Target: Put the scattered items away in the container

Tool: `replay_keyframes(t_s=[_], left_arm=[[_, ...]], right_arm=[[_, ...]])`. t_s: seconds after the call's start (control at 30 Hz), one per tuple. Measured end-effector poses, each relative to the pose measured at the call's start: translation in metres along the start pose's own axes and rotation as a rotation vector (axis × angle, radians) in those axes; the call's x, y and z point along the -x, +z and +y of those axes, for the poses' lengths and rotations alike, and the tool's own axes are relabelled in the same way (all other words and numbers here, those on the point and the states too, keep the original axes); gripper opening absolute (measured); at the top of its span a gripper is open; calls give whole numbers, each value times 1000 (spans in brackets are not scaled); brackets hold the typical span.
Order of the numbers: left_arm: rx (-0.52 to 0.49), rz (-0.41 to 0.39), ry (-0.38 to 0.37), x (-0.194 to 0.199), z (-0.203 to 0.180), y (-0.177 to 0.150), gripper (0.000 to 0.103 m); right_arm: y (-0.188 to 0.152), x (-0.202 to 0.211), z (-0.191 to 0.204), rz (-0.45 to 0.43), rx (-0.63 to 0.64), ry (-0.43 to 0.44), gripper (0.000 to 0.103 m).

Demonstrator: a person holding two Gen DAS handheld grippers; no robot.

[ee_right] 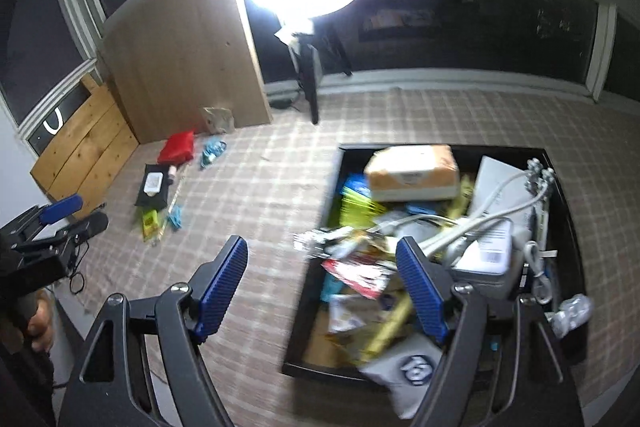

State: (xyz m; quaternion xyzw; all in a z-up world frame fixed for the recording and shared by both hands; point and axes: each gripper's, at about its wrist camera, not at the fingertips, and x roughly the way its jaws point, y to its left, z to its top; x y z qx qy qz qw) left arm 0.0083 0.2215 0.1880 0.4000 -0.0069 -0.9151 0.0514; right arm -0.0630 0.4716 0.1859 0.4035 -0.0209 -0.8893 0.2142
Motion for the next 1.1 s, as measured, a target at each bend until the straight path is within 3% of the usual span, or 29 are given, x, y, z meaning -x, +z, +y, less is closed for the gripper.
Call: replay_keyframes(t_s=[0.6, 0.8, 1.1], left_arm=[[75, 17, -69, 16, 151, -46, 79], [63, 8, -81, 10, 179, -55, 79], [72, 61, -106, -17, 193, -63, 79]], right_arm=[[-31, -26, 184, -23, 79, -31, 80], [-44, -37, 214, -37, 73, -60, 80], [-50, -54, 229, -8, 60, -99, 80]])
